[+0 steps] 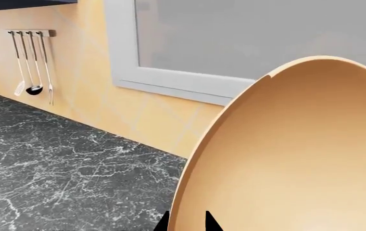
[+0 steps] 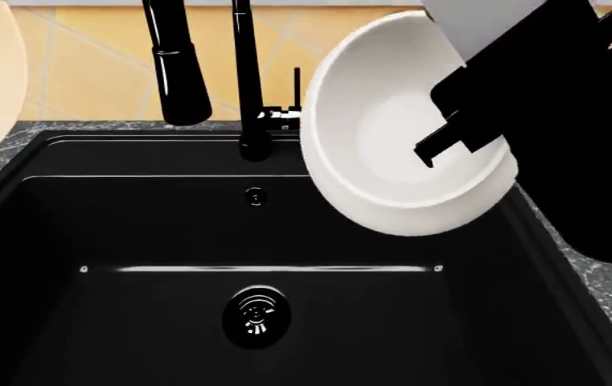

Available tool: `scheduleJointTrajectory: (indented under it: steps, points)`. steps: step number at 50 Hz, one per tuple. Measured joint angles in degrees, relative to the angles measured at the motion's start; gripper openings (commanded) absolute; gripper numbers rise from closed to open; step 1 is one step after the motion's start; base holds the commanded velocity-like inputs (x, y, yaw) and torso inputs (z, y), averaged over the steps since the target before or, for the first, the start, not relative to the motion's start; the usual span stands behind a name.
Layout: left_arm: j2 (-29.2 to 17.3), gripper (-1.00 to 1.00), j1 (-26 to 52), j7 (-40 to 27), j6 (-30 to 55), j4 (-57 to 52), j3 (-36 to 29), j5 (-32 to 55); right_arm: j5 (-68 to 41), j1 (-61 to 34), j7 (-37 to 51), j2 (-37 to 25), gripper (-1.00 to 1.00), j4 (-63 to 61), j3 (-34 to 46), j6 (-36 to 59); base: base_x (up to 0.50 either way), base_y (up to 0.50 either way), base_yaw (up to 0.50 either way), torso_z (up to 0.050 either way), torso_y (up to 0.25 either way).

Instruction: Stack the bowls in the sink.

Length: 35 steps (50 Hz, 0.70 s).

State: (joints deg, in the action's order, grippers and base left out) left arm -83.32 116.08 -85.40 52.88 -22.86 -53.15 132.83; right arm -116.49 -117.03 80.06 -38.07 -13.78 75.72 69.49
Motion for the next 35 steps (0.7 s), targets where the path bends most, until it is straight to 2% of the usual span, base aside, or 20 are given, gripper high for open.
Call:
scheduleJointTrajectory:
  steps: [35]
  points:
    - [-0.9,-1.00,-2.7,1.8,-2.1,-1.0,0.1,-1.4,1.4,9.1,-7.5,3.2,-1.00,-1.5,0.4,-5.2,0.00,0.00,0.00,0.000,0.000]
